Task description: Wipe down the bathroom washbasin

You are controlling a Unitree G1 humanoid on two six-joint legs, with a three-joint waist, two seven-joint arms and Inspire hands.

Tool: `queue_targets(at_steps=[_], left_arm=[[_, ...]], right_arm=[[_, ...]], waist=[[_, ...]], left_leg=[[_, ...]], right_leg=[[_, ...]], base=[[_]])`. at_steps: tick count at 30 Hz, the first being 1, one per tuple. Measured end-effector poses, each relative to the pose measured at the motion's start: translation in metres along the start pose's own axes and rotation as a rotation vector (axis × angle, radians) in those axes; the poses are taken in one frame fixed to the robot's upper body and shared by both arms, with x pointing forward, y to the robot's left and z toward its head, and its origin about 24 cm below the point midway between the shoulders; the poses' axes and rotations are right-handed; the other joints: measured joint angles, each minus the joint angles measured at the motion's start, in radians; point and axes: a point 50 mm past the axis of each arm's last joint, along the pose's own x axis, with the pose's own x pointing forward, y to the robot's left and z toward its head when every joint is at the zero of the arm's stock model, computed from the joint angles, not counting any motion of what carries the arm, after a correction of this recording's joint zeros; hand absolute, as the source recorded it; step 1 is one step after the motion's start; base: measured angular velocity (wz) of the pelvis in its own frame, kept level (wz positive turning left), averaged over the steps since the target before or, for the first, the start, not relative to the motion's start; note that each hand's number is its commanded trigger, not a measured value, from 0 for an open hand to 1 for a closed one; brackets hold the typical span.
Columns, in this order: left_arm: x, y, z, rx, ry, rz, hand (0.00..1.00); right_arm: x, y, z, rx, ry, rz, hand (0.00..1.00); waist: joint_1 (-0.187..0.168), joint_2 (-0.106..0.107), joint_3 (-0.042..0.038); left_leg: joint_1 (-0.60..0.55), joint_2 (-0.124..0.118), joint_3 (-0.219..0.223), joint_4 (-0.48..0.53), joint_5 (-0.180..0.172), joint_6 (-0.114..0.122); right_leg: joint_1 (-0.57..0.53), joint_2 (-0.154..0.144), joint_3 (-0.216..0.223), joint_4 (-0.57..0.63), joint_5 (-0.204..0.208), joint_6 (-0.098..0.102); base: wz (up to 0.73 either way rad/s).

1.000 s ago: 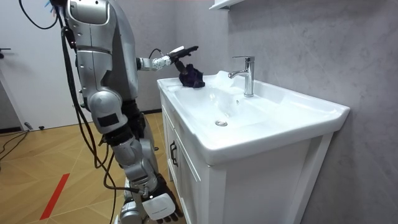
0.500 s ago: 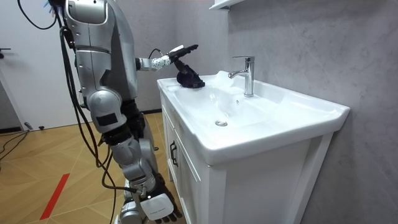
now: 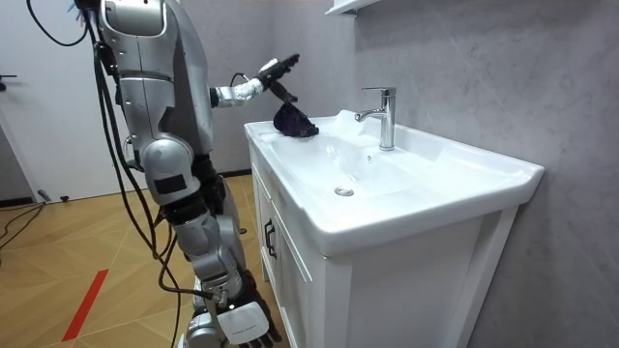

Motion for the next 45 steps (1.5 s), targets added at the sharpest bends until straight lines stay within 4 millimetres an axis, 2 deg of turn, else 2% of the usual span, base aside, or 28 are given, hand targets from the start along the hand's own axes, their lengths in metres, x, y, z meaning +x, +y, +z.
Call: queue_targets(at_steps=[6, 10, 11, 12, 14, 16, 17, 18, 19, 20, 21, 24, 25, 27, 28, 30, 31, 33, 35, 38, 40, 43, 45], left_arm=[[0.011, 0.034, 0.001, -0.073, 0.003, 0.238, 0.0], [0.017, 0.068, -0.011, -0.1, 0.056, 0.438, 0.0], [0.017, 0.077, -0.014, -0.118, 0.072, 0.506, 0.0], [0.017, 0.081, -0.015, -0.128, 0.08, 0.536, 0.0], [0.015, 0.093, -0.027, -0.169, 0.141, 0.628, 0.0], [0.011, 0.1, -0.048, -0.197, 0.249, 0.672, 0.0], [0.005, 0.103, -0.066, -0.194, 0.339, 0.695, 0.0], [-0.006, 0.106, -0.083, -0.188, 0.431, 0.707, 0.0], [-0.014, 0.106, -0.092, -0.179, 0.482, 0.704, 0.0], [-0.03, 0.107, -0.109, -0.149, 0.581, 0.692, 0.0], [-0.04, 0.108, -0.118, -0.128, 0.638, 0.687, 0.0], [-0.095, 0.116, -0.159, -0.013, 0.918, 0.678, 0.0], [-0.105, 0.118, -0.164, 0.008, 0.96, 0.67, 0.0], [-0.146, 0.124, -0.181, 0.085, 1.13, 0.64, 0.0], [-0.158, 0.126, -0.184, 0.109, 1.173, 0.631, 0.0], [-0.206, 0.122, -0.189, 0.188, 1.338, 0.535, 0.0], [-0.218, 0.12, -0.189, 0.208, 1.376, 0.505, 0.0], [-0.264, 0.111, -0.186, 0.279, 1.524, 0.367, 0.0], [-0.29, 0.104, -0.181, 0.303, 1.621, 0.264, 0.0], [-0.312, 0.09, -0.174, 0.291, 1.688, 0.122, 0.0], [-0.318, 0.084, -0.171, 0.297, 1.701, 0.037, 0.0], [-0.315, 0.068, -0.171, 0.304, 1.648, -0.159, 0.0], [-0.303, 0.047, -0.17, 0.279, 1.574, -0.318, 0.0]], right_arm=[[0.0, -0.001, -0.001, 0.001, 0.003, -0.016, 0.0], [-0.001, -0.005, -0.004, -0.016, 0.009, -0.044, 0.0], [-0.002, -0.006, -0.006, -0.024, 0.013, -0.051, 0.0], [-0.002, -0.006, -0.007, -0.027, 0.015, -0.054, 0.0], [-0.002, -0.007, -0.007, -0.036, 0.019, -0.061, 0.0], [-0.002, -0.009, -0.006, -0.053, 0.013, -0.065, 0.0], [-0.002, -0.009, -0.004, -0.068, 0.01, -0.063, 0.0], [-0.003, -0.008, -0.004, -0.073, 0.004, -0.059, 0.0], [-0.003, -0.008, -0.004, -0.073, 0.005, -0.057, 0.0], [-0.003, -0.008, -0.005, -0.072, 0.014, -0.053, 0.0], [-0.003, -0.008, -0.005, -0.071, 0.018, -0.052, 0.0], [-0.002, -0.005, -0.006, -0.077, 0.041, -0.04, 0.0], [-0.002, -0.005, -0.006, -0.077, 0.044, -0.037, 0.0], [-0.003, -0.005, -0.008, -0.068, 0.049, -0.034, 0.0], [-0.003, -0.005, -0.008, -0.063, 0.053, -0.034, 0.0], [-0.003, -0.006, -0.009, -0.07, 0.067, -0.037, 0.0], [-0.002, -0.005, -0.008, -0.071, 0.072, -0.036, 0.0], [-0.001, -0.003, -0.006, -0.067, 0.078, -0.021, 0.0], [-0.001, -0.002, -0.006, -0.079, 0.079, -0.014, 0.0], [0.0, 0.001, -0.004, -0.092, 0.081, -0.011, 0.0], [0.001, 0.002, -0.003, -0.102, 0.09, -0.009, 0.0], [0.001, 0.003, -0.001, -0.128, 0.091, 0.003, 0.0], [0.001, 0.004, 0.001, -0.138, 0.086, 0.005, 0.0]], waist=[[0.018, 0.001, 0.0014], [0.041, 0.008, -0.0005], [0.056, 0.007, 0.0], [0.061, 0.007, -0.0001], [0.087, 0.004, 0.0005], [0.11, 0.012, -0.0026], [0.118, 0.02, -0.0074], [0.124, 0.017, -0.0077], [0.126, 0.02, -0.0114], [0.132, 0.023, -0.0158], [0.135, 0.022, -0.0166], [0.15, 0.007, -0.0143], [0.151, 0.006, -0.0129], [0.162, -0.008, -0.0122], [0.162, -0.012, -0.0122], [0.161, -0.019, -0.0126], [0.162, -0.023, -0.0118], [0.162, -0.028, -0.0105], [0.16, -0.032, -0.0099], [0.148, -0.044, -0.008], [0.148, -0.049, -0.0073], [0.137, -0.057, -0.0014], [0.125, -0.058, 0.0014]], left_leg=[[0.008, -0.003, -0.002, 0.001, 0.0, 0.0], [0.009, -0.006, -0.003, 0.0, 0.0, 0.0], [0.009, -0.008, -0.004, 0.001, 0.0, 0.0], [0.008, -0.009, -0.006, 0.001, 0.0, 0.0], [0.007, -0.016, -0.024, -0.004, 0.0, 0.0], [0.007, -0.019, -0.025, -0.005, 0.0, 0.0], [0.007, -0.021, -0.026, -0.005, 0.0, 0.001], [0.007, -0.024, -0.028, -0.008, 0.0, 0.001], [0.007, -0.027, -0.031, -0.009, 0.0, 0.001], [0.007, -0.031, -0.037, -0.01, 0.0, 0.001], [0.007, -0.032, -0.038, -0.012, 0.0, 0.001], [0.005, -0.036, -0.051, -0.018, 0.0, 0.001], [0.005, -0.036, -0.052, -0.018, 0.0, 0.001], [0.003, -0.037, -0.053, -0.016, -0.002, 0.004], [0.002, -0.037, -0.055, -0.014, -0.004, 0.008], [-0.003, -0.045, -0.081, -0.014, -0.008, 0.016], [-0.003, -0.047, -0.085, -0.014, -0.007, 0.017], [-0.01, -0.05, -0.091, -0.001, -0.011, 0.024], [-0.02, -0.054, -0.105, 0.008, -0.012, 0.026], [-0.038, -0.063, -0.133, 0.016, -0.006, 0.03], [-0.038, -0.065, -0.134, 0.015, -0.004, 0.032], [-0.052, -0.067, -0.142, 0.029, -0.006, 0.033], [-0.072, -0.066, -0.142, 0.053, -0.012, 0.034]], right_leg=[[0.011, -0.002, -0.006, -0.006, -0.002, 0.001], [0.01, -0.005, -0.007, -0.001, -0.007, 0.004], [0.009, -0.007, -0.007, -0.001, -0.009, 0.005], [0.01, -0.008, -0.008, -0.001, -0.009, 0.006], [0.01, -0.013, -0.017, 0.002, -0.011, 0.009], [0.008, -0.016, -0.015, 0.002, -0.013, 0.012], [0.009, -0.018, -0.017, 0.001, -0.014, 0.013], [0.011, -0.021, -0.023, 0.002, -0.015, 0.015], [0.012, -0.023, -0.026, 0.002, -0.015, 0.016], [0.012, -0.026, -0.028, 0.001, -0.017, 0.018], [0.012, -0.027, -0.03, 0.001, -0.017, 0.019], [0.011, -0.029, -0.038, 0.0, -0.02, 0.02], [0.01, -0.03, -0.039, 0.001, -0.022, 0.02], [0.013, -0.03, -0.042, 0.0, -0.023, 0.021], [0.013, -0.03, -0.046, 0.0, -0.023, 0.021], [0.015, -0.035, -0.064, 0.004, -0.025, 0.026], [0.016, -0.036, -0.067, 0.004, -0.026, 0.027], [0.016, -0.041, -0.077, 0.004, -0.028, 0.031], [0.017, -0.043, -0.09, 0.005, -0.029, 0.032], [0.018, -0.05, -0.128, 0.006, -0.031, 0.036], [0.019, -0.052, -0.133, 0.009, -0.032, 0.038], [0.026, -0.052, -0.147, 0.002, -0.032, 0.038], [0.024, -0.05, -0.166, 0.004, -0.032, 0.038]], base=[[0.02], [0.0], [0.0], [0.1], [0.12], [0.0], [0.04], [0.07], [0.09], [0.06], [0.07], [0.07], [0.0], [0.05], [0.14], [0.22], [0.18], [0.12], [0.23], [0.33], [0.14], [0.14], [0.23]])
